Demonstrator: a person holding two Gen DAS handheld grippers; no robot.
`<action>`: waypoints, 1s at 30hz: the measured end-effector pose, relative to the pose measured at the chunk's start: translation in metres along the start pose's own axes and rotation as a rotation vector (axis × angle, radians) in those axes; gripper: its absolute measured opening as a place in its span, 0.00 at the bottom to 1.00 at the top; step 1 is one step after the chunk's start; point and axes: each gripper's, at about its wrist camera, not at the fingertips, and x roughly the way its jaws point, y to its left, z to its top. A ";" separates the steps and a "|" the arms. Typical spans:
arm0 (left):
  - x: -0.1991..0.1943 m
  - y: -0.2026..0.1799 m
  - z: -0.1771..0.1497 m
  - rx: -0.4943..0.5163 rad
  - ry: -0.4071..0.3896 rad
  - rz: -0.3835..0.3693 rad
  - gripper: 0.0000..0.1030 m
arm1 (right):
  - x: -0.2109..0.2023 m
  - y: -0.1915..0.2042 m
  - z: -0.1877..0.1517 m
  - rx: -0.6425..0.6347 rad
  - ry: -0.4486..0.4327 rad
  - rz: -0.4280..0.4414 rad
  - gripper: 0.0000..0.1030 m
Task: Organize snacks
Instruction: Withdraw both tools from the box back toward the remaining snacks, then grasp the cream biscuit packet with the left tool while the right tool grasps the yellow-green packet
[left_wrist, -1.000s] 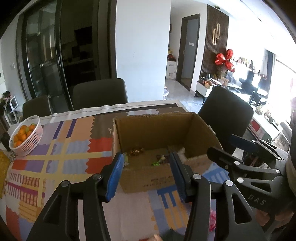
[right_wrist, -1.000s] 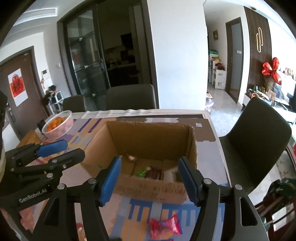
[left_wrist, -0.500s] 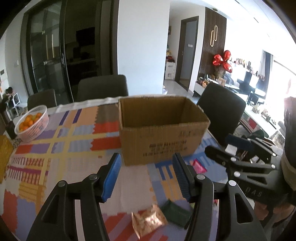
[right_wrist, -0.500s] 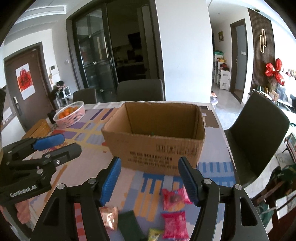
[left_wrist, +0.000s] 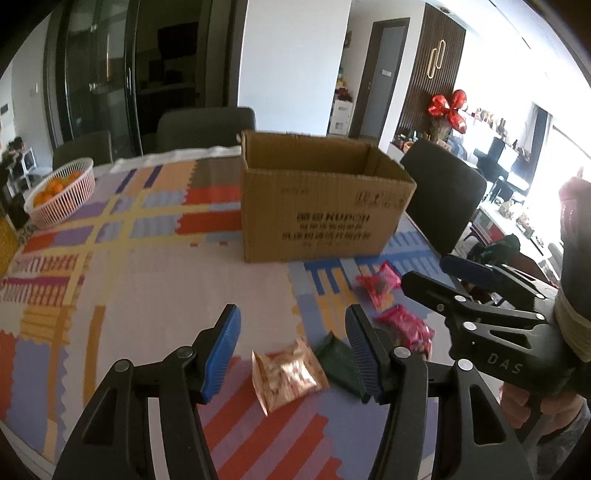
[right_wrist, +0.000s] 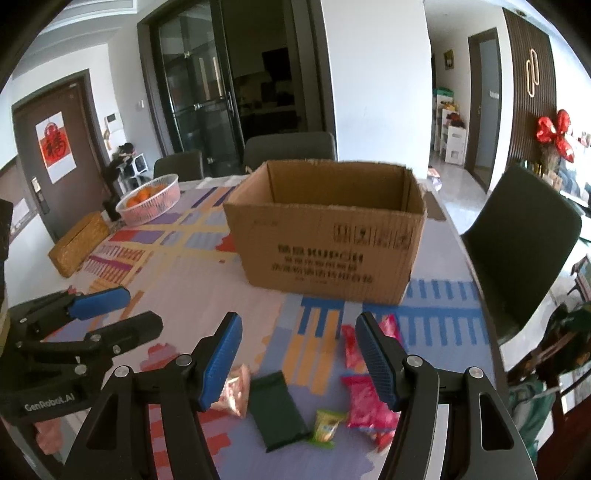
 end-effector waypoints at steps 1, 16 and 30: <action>0.002 0.001 -0.004 -0.005 0.009 -0.001 0.57 | 0.003 0.001 -0.004 0.004 0.014 0.002 0.63; 0.037 0.016 -0.054 -0.056 0.153 -0.044 0.57 | 0.029 0.007 -0.055 0.048 0.172 0.002 0.63; 0.080 0.016 -0.069 -0.065 0.221 -0.070 0.57 | 0.055 -0.009 -0.084 0.129 0.303 -0.022 0.60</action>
